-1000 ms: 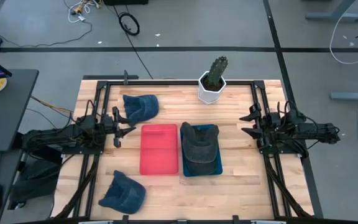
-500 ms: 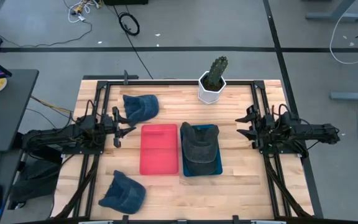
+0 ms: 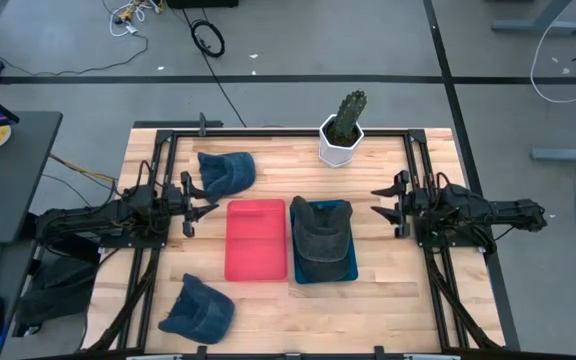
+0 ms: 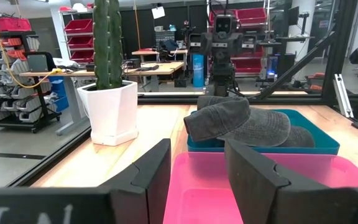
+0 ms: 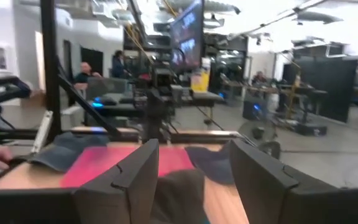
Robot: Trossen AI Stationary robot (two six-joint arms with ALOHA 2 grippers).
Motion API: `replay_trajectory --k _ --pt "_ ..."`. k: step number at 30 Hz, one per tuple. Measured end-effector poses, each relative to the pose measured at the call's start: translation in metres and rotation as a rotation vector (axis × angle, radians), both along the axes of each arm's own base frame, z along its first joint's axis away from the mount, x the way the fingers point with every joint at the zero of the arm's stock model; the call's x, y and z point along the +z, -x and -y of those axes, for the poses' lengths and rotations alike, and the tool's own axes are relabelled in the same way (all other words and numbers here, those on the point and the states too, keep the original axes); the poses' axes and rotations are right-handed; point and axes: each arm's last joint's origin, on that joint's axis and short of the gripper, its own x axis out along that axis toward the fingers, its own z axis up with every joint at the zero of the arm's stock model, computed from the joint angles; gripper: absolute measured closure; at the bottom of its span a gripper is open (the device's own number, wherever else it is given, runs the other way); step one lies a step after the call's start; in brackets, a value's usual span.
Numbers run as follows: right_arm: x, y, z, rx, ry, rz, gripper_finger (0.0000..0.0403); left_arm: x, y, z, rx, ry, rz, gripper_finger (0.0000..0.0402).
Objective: Pick & Place hat
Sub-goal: Put the bottom blue cap into the red bin
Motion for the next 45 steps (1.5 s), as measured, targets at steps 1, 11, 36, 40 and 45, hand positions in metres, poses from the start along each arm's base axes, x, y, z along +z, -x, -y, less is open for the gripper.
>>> replay_trajectory --k 1,11,36,40,45 --pt "-0.001 0.0 0.0 -0.011 -0.001 -0.008 0.0202 0.0 0.0 0.0 0.0 0.0 0.0 0.0246" --pt "-0.012 -0.001 0.001 -0.022 0.044 -0.124 0.0202 0.0 0.0 0.0 0.0 0.0 0.0 0.0246" --pt "-0.013 -0.002 0.0 -0.033 0.161 -0.147 0.0202 0.002 0.0 0.0 -0.009 0.211 0.054 0.0246" --pt "-0.013 -0.002 0.0 -0.033 0.161 -0.147 0.0202 0.002 0.0 0.0 -0.01 0.229 0.061 0.0246" --pt "-0.013 -0.002 0.0 -0.033 0.161 -0.148 0.0202 0.002 0.0 0.0 -0.01 0.234 0.062 0.0246"
